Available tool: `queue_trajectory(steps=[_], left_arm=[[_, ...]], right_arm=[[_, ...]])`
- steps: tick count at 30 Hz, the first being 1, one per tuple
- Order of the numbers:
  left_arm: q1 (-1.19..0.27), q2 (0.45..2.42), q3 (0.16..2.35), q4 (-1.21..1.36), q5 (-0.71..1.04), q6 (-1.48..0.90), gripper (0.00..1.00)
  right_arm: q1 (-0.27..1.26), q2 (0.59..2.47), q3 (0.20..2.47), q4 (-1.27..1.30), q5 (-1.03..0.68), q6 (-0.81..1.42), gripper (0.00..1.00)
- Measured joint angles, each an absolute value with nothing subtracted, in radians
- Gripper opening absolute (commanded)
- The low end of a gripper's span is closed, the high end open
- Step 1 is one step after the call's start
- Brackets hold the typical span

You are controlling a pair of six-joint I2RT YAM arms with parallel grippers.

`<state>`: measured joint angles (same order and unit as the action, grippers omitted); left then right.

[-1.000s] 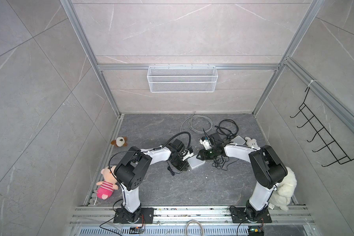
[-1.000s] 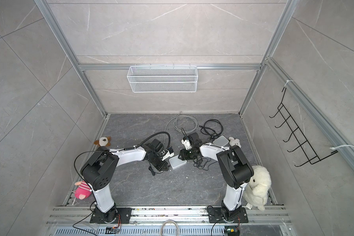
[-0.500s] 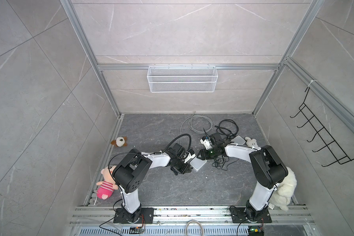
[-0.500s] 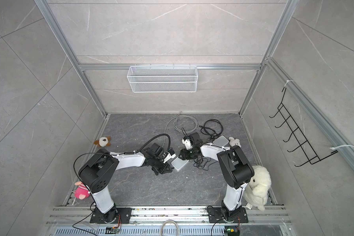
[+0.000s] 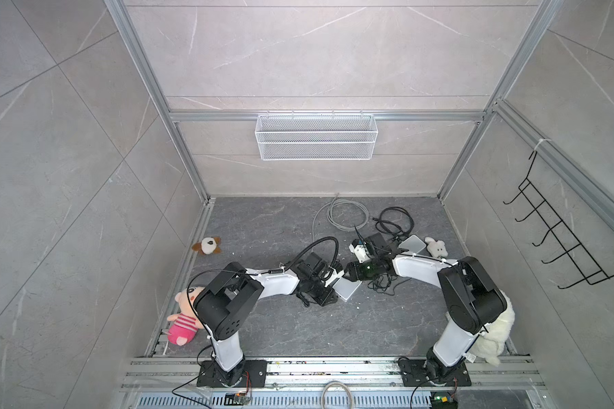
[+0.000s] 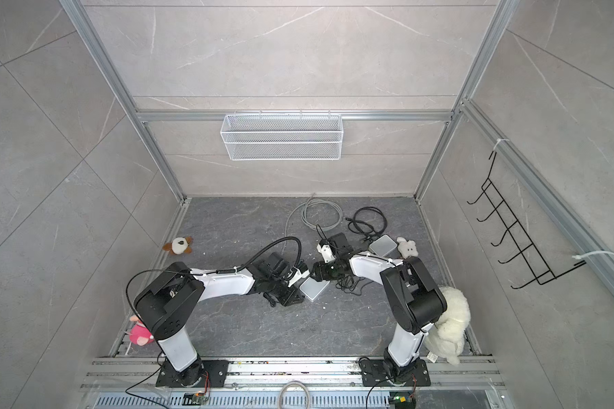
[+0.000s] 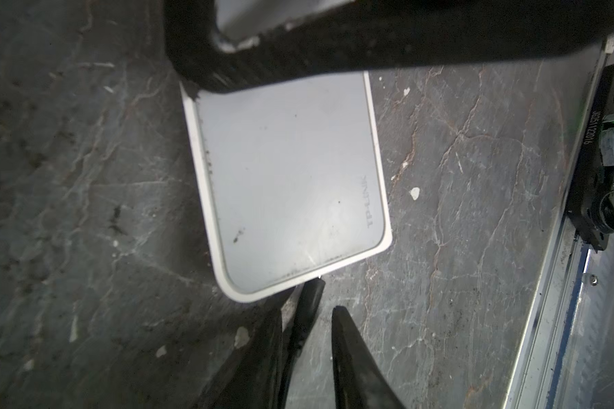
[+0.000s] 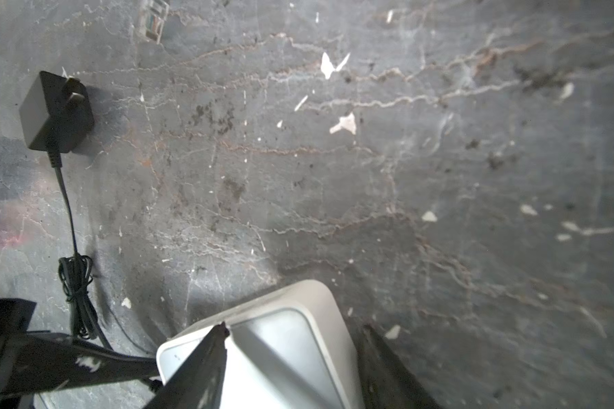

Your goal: Insert the plug into the switch port

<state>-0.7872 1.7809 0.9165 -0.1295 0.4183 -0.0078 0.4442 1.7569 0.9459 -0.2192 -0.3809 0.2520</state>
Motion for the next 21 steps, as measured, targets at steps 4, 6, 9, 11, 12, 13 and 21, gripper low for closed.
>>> queue_trajectory(steps=[4, 6, 9, 11, 12, 13, 21], left_arm=[[-0.798, 1.789, 0.936, -0.158, 0.407, 0.012, 0.26], [-0.803, 1.789, 0.939, -0.163, 0.392, 0.021, 0.24], [-0.804, 1.79, 0.939, -0.163, 0.381, 0.03, 0.2], [-0.805, 1.79, 0.937, -0.16, 0.376, 0.03, 0.18], [-0.805, 1.788, 0.931, -0.152, 0.376, 0.028, 0.18], [-0.804, 1.781, 0.918, -0.136, 0.375, 0.023, 0.17], [-0.825, 1.685, 0.72, 0.11, 0.354, -0.085, 0.14]], right_arm=[[0.442, 1.753, 0.939, -0.215, -0.379, 0.262, 0.58], [0.44, 1.752, 0.935, -0.212, -0.378, 0.267, 0.57], [0.439, 1.752, 0.933, -0.209, -0.379, 0.27, 0.57], [0.439, 1.751, 0.93, -0.207, -0.379, 0.27, 0.57], [0.439, 1.749, 0.927, -0.204, -0.379, 0.27, 0.57], [0.438, 1.747, 0.924, -0.2, -0.379, 0.273, 0.57], [0.437, 1.713, 0.88, -0.175, -0.376, 0.342, 0.58]])
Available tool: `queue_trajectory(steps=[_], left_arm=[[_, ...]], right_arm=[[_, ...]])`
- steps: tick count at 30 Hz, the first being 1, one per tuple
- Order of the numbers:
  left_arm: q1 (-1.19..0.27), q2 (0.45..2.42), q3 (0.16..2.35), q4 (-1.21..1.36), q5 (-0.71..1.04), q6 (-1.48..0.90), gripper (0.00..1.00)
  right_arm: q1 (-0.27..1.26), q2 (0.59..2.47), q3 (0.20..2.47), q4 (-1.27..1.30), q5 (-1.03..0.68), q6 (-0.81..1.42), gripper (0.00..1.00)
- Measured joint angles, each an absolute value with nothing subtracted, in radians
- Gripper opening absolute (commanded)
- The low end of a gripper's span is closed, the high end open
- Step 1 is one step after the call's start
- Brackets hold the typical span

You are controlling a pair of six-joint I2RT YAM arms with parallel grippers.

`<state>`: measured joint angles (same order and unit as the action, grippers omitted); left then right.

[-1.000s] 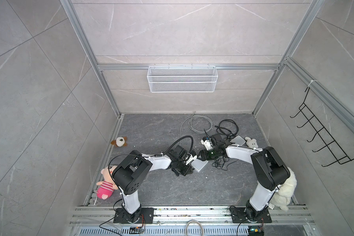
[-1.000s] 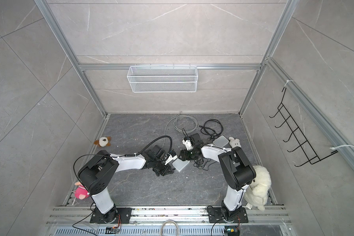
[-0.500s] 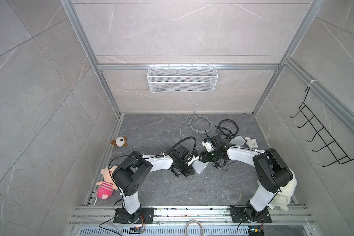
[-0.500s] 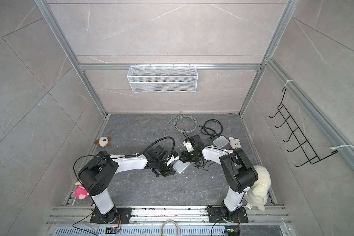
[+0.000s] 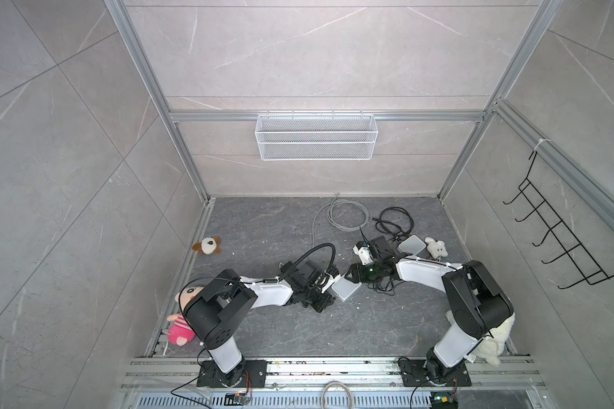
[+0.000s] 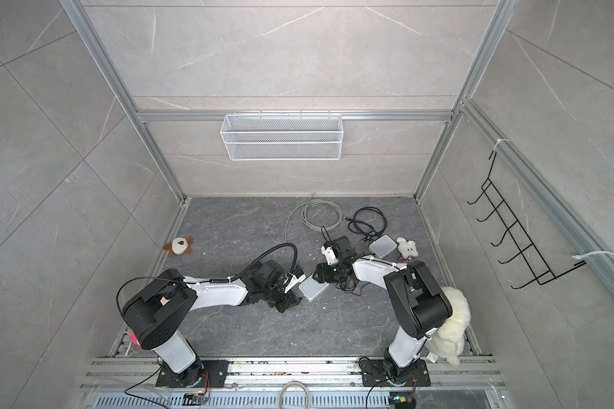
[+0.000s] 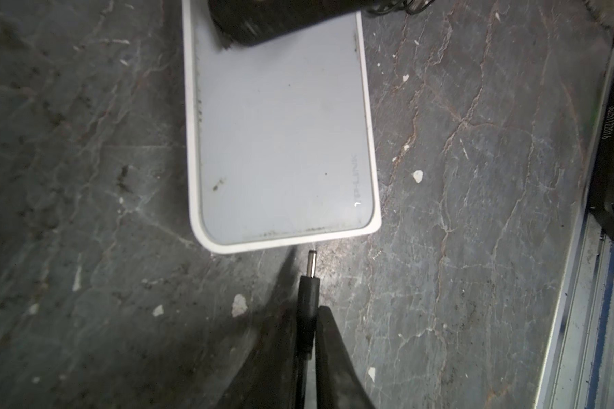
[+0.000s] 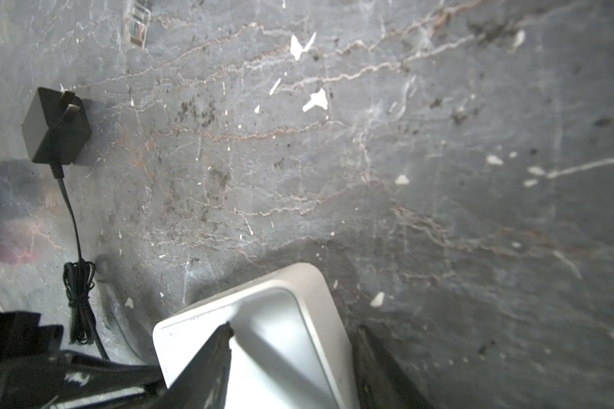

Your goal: Insert the plug into the switch port

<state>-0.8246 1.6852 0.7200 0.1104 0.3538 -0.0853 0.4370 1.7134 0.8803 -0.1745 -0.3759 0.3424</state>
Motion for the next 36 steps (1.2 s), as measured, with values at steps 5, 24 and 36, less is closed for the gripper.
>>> queue_trajectory(steps=[5, 24, 36], left_arm=[[-0.849, 1.684, 0.644, 0.287, 0.324, -0.154, 0.14], [-0.894, 1.761, 0.516, 0.708, 0.244, -0.329, 0.12], [-0.897, 1.726, 0.621, 0.445, 0.236, -0.299, 0.11]], right_arm=[[0.437, 1.713, 0.872, -0.157, -0.374, 0.389, 0.58], [0.423, 1.704, 0.843, -0.099, -0.353, 0.424, 0.54], [0.439, 1.712, 0.874, -0.133, -0.287, 0.396, 0.56]])
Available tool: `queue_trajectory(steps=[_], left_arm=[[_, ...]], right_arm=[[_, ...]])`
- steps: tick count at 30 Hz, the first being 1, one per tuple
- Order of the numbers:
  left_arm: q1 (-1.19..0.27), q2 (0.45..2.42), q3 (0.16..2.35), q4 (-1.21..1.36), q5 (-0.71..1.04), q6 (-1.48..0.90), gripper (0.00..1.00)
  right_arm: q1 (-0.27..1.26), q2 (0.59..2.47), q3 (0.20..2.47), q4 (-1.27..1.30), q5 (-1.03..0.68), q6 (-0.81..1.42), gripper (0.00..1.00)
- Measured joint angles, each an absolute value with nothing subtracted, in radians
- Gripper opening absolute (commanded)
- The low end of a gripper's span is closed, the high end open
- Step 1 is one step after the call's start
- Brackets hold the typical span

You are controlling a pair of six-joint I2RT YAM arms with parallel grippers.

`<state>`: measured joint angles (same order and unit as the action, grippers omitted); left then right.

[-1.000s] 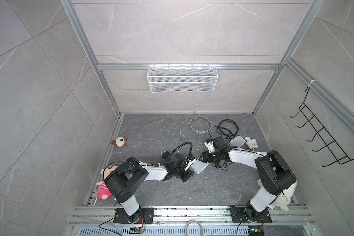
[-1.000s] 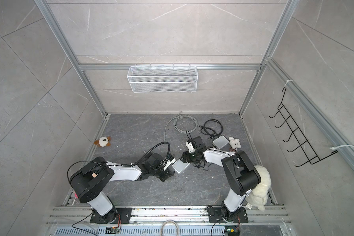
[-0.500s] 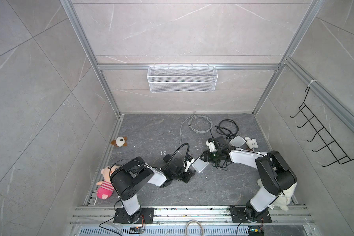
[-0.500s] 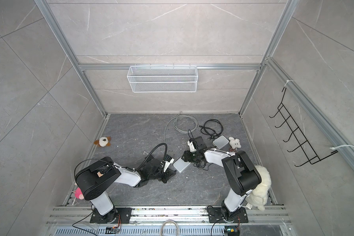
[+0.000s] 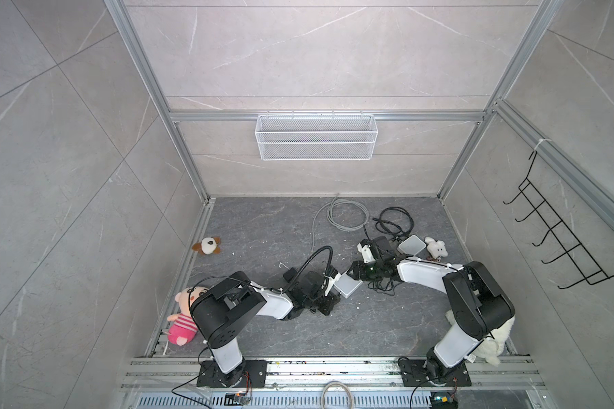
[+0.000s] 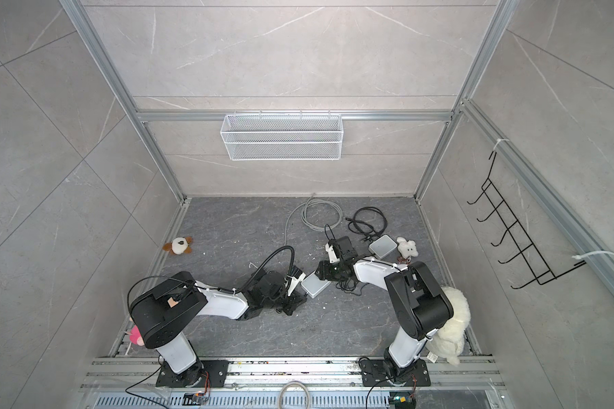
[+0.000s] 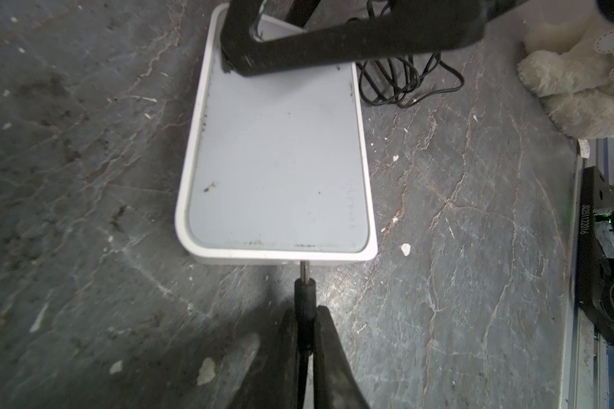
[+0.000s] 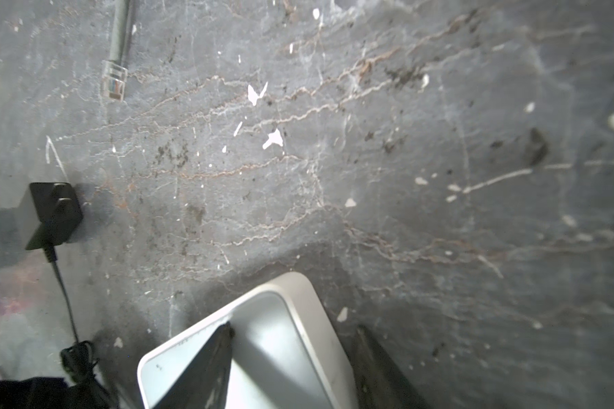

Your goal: Insert the plug into the switch port

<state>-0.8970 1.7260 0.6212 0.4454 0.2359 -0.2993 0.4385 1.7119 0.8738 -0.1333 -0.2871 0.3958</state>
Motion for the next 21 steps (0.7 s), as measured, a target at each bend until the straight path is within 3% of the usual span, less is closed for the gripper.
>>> queue_trajectory(steps=[7, 21], left_arm=[[-0.897, 1.709, 0.677, 0.29, 0.218, -0.271, 0.11], [-0.897, 1.721, 0.72, 0.221, 0.218, -0.261, 0.11]], right_arm=[[0.45, 1.719, 0.89, -0.16, -0.264, 0.364, 0.55], [0.459, 1.711, 0.874, -0.133, -0.249, 0.366, 0.53]])
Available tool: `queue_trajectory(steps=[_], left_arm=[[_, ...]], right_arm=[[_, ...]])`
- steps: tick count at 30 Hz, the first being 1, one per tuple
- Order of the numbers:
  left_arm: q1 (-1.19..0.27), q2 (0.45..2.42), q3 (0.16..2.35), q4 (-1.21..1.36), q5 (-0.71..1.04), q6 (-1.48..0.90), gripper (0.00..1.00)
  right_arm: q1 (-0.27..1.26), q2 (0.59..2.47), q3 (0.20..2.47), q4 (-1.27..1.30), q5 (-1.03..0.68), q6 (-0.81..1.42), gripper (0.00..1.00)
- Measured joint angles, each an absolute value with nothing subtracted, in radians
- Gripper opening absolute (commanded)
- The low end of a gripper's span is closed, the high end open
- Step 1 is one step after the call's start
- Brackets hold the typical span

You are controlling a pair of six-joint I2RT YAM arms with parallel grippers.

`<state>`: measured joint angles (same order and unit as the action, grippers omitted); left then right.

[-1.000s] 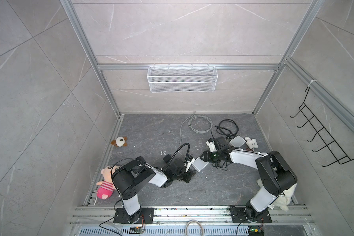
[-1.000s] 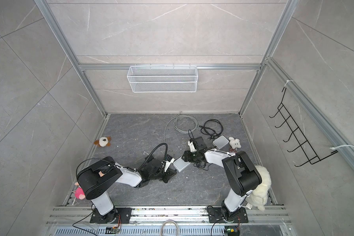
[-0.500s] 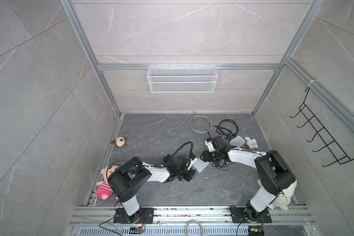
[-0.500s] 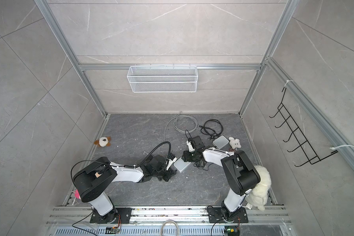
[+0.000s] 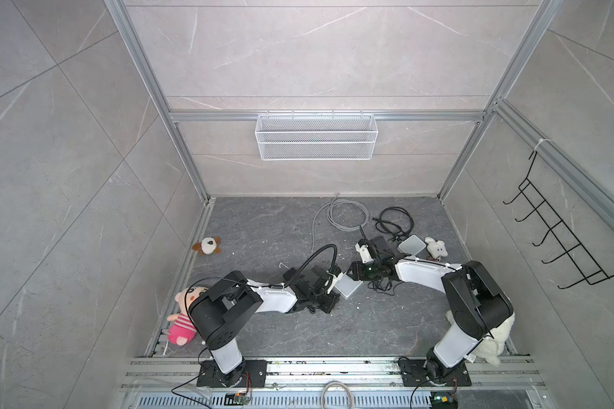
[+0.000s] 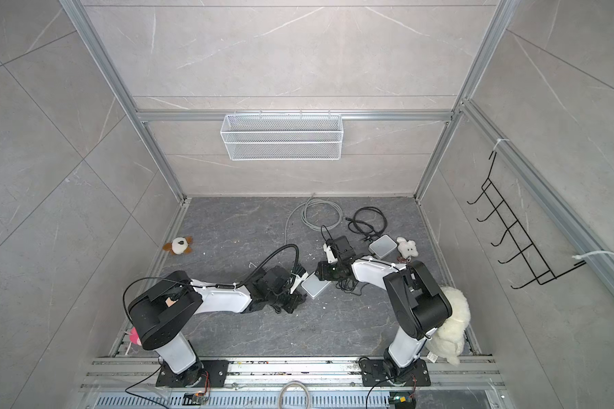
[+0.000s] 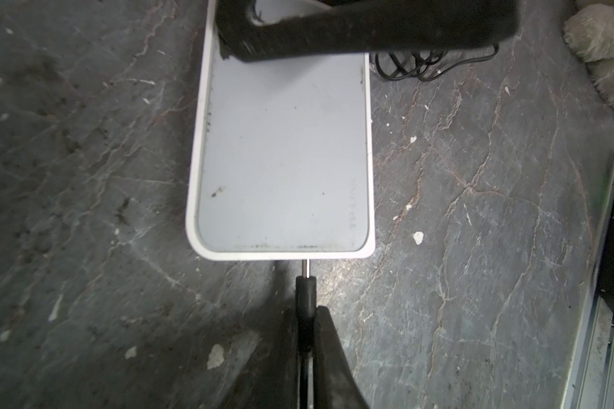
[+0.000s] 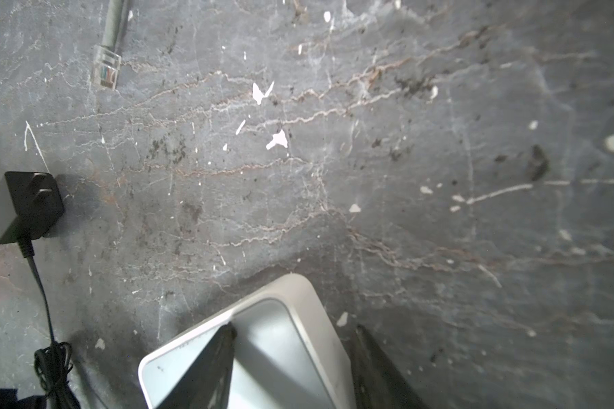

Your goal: Insert the plug into the switch port

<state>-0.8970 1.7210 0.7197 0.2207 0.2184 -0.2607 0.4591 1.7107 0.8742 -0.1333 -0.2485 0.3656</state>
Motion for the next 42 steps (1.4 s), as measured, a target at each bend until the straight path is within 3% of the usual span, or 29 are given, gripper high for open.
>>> queue_trajectory(steps=[17, 42], left_arm=[[-0.894, 1.725, 0.753, 0.159, 0.222, -0.248, 0.09], [-0.881, 1.71, 0.775, 0.06, 0.218, -0.218, 0.1]], right_arm=[[0.516, 1.651, 0.777, 0.006, -0.118, 0.366, 0.48], [0.545, 1.651, 0.777, 0.006, -0.111, 0.385, 0.48]])
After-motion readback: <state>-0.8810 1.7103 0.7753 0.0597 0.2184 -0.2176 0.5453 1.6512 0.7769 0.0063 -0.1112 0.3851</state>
